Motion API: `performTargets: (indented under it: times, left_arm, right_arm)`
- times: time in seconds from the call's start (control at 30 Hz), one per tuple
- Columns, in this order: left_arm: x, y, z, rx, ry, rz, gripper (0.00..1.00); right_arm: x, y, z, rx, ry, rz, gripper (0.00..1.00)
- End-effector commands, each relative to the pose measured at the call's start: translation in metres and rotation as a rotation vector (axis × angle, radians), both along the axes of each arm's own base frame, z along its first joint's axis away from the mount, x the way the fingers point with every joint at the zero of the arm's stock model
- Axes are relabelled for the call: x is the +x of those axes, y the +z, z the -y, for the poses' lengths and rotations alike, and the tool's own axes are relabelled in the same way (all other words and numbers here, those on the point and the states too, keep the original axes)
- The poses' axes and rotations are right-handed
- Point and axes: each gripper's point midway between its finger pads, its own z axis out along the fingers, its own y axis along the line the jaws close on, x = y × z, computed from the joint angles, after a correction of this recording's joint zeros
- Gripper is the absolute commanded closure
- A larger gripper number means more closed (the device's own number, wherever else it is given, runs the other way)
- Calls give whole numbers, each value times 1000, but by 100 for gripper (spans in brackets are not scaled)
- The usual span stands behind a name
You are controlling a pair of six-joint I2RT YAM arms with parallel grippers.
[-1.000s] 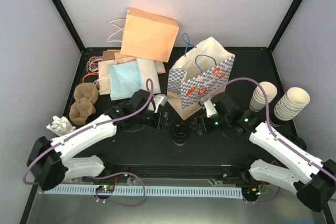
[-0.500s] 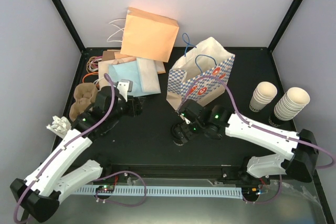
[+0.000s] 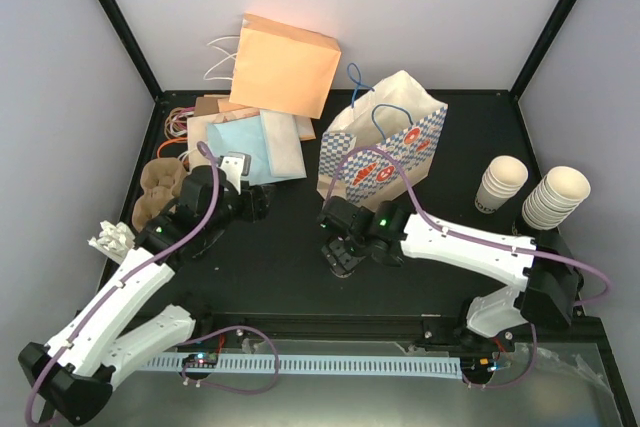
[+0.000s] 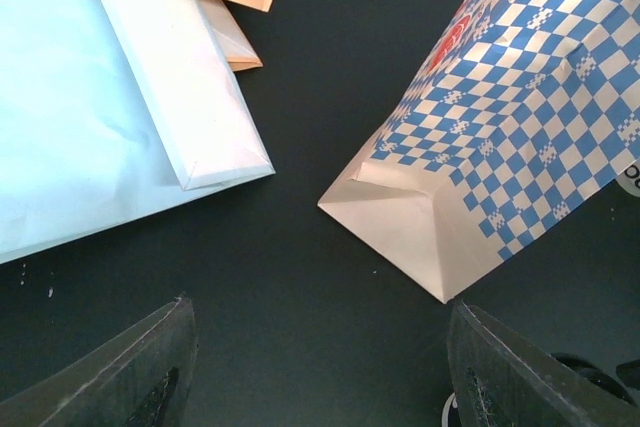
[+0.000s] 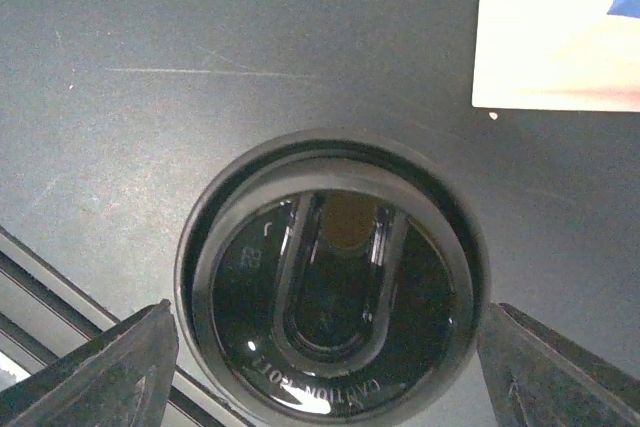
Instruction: Pack the takeout coffee
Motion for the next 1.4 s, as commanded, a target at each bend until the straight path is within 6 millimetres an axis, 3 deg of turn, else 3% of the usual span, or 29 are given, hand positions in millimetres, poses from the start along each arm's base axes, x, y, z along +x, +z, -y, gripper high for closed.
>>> performTargets:
  times: [0.0,0.37,0.87,0.97,1.1,1.37]
  left_arm:
    - [4,2,-3,17,11,19,29]
    - [5,-7,0,26,-6,-4,29]
    - [3,-15,1,31,-15,-23,29]
    - [3,-15,1,31,-15,-20,29]
    - [6,-8,5,32,-29,-9,29]
    - [27,30,30,-24,-99,47,29]
  right_arm:
    - [6,5,-6,-15,-13,37,16]
    - [7,-2,-6,-52,-20,34,13]
    - [13,-3,-4,-93,-31,56,24]
    - [12,5,-5,-68,-25,63,24]
    - [15,31,-2,-20,-27,109,24]
    - [23,80,19,42,-57,191,24]
